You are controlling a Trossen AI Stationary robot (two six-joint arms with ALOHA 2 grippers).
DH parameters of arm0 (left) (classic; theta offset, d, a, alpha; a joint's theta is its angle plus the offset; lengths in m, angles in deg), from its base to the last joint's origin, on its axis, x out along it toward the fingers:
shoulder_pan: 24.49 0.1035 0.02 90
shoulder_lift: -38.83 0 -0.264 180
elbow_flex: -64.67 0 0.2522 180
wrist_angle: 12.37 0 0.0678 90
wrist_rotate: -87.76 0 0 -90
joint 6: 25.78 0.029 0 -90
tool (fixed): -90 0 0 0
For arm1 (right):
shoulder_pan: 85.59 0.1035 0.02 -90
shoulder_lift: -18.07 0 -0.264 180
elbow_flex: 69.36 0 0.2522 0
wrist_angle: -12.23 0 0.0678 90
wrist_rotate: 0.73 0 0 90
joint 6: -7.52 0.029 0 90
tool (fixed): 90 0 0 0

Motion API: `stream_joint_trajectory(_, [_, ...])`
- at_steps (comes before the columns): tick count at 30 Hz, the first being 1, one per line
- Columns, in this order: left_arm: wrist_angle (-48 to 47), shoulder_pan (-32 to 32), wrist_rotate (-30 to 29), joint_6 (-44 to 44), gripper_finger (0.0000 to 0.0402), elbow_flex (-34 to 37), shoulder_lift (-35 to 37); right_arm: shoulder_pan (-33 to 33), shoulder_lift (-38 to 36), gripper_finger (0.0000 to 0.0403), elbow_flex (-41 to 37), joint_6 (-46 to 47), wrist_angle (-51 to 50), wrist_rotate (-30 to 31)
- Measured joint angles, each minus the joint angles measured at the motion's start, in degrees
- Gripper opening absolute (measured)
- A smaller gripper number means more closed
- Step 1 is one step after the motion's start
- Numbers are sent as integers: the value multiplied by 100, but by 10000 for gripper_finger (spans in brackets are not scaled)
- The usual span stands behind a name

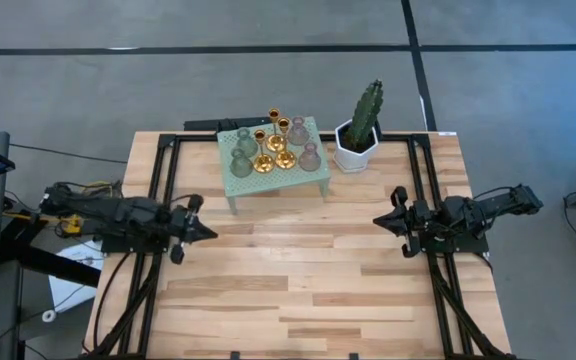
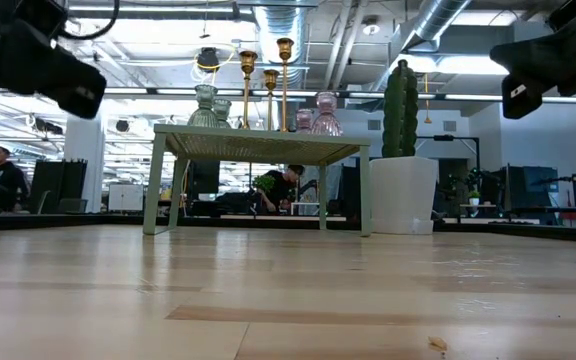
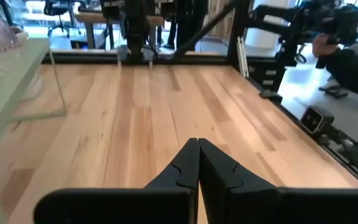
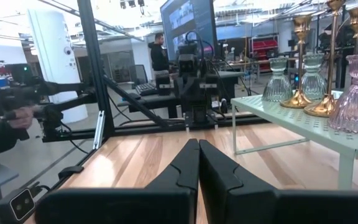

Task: Pick & Place candle stick holders
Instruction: Return to Home Position

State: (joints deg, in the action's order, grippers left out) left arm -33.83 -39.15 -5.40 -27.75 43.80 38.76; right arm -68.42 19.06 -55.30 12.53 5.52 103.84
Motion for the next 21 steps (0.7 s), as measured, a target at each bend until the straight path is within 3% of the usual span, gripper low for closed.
stream_joint_trajectory(14, [616,-2,24,-3,4,556,-9,0,2,0,-2,-23,-295,-11])
stream_joint_trajectory(21, [622,-4,23,-130,4,558,-16,0,4,0,-2,835,-407,2])
